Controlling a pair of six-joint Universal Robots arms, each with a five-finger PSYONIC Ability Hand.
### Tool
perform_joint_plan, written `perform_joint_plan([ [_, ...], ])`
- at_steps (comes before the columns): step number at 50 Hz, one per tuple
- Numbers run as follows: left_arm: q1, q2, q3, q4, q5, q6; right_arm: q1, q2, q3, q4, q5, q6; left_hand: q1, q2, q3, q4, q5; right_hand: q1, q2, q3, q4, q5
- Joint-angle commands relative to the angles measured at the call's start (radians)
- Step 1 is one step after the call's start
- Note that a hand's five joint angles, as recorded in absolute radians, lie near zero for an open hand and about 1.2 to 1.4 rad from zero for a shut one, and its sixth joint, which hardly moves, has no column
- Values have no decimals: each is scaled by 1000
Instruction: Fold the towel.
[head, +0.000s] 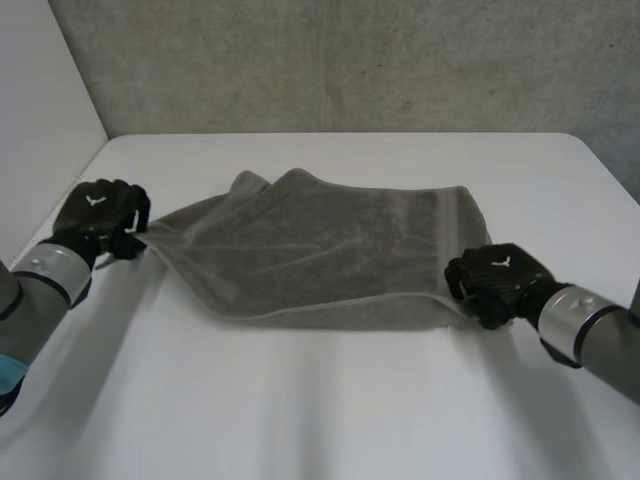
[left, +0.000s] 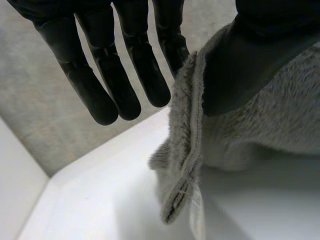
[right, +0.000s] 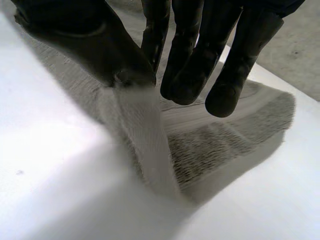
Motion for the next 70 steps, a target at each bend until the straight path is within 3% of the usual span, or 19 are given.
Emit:
perform_joint_plan([
  [1,-54,105,-9,-140,13,54,-34,-114,-72,188,-56,-41,46,38,22,38,34,286,362,66,61,33],
  [8,-54,293,-32,-214,42,121,-145,-290,-158,325,-155,-49,46,38,22,38,34,286,362,66,61,33],
  [11,-45,480,-44,-278,48,116,-208,-393,-210,403,-238,-44,46,38,22,38,34,286,362,66,61,33],
  [17,-37,525,-94,-281,59,119,-217,-409,-188,463,-288,-55,46,38,22,38,34,286,362,66,61,33],
  [19,-34,497,-145,-264,61,131,-216,-385,-104,454,-295,-92,46,38,22,38,34,-478,-402,-698,-703,-731],
  [20,-34,459,-159,-248,59,137,-214,-366,-52,430,-297,-134,46,38,22,38,34,-630,-554,-850,-855,-884],
  [24,-31,381,-172,-217,56,157,-202,-337,51,370,-286,-236,46,38,22,38,34,-705,-629,-925,-930,-958],
  [31,9,307,-167,-197,59,184,-211,-224,246,177,-294,-330,46,38,22,38,34,-699,-623,-919,-924,-953],
  [42,17,276,-182,-139,61,174,-235,-102,349,-60,-297,-371,46,38,22,38,34,-611,-536,-831,-836,-865],
  [61,17,259,-189,-131,61,173,-234,-36,363,-216,-292,-363,46,38,22,38,34,-347,-271,-567,-572,-601],
  [70,17,259,-190,-131,61,171,-228,-10,363,-232,-291,-363,46,38,22,38,34,-329,-254,-549,-554,-583],
])
